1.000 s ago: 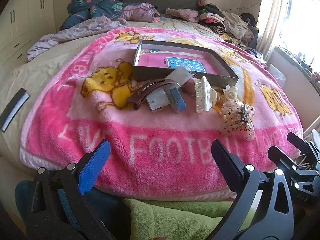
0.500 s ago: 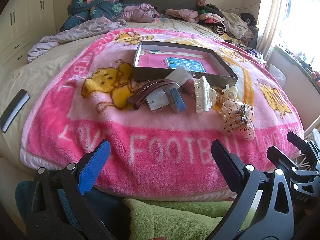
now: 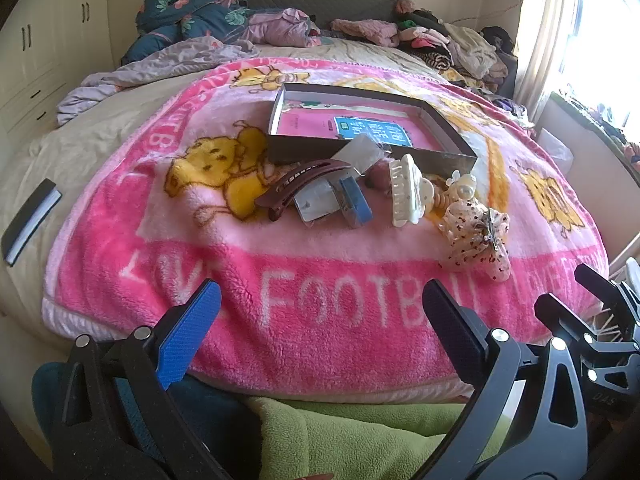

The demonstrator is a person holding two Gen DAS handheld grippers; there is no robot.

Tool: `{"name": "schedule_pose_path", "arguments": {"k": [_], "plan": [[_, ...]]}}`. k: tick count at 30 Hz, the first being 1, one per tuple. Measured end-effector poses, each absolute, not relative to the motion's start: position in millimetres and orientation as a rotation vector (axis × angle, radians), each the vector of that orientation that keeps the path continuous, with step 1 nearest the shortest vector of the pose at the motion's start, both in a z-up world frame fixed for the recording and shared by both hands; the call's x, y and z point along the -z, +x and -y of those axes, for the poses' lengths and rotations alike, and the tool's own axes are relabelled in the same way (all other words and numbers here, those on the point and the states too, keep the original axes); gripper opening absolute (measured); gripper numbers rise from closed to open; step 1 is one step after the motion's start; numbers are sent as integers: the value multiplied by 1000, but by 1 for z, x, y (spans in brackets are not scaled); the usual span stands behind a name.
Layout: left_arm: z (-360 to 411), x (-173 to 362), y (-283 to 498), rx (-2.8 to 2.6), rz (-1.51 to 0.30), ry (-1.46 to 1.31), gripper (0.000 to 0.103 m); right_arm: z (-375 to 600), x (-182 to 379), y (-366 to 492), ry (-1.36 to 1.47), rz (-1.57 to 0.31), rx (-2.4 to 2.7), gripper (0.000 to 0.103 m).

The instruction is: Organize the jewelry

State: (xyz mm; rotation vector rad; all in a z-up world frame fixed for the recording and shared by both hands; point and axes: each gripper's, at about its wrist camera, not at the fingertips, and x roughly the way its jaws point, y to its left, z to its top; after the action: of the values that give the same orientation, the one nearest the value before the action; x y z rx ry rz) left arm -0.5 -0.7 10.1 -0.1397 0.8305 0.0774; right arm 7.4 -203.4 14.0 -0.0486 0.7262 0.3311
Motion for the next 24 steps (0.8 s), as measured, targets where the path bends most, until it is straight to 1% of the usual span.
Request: {"name": "schedule_pose_path", "arguments": {"k": [24], "plan": [[-3, -12, 2, -74, -830, -153, 93, 201, -15, 12, -38, -735, -343, 97]]}}
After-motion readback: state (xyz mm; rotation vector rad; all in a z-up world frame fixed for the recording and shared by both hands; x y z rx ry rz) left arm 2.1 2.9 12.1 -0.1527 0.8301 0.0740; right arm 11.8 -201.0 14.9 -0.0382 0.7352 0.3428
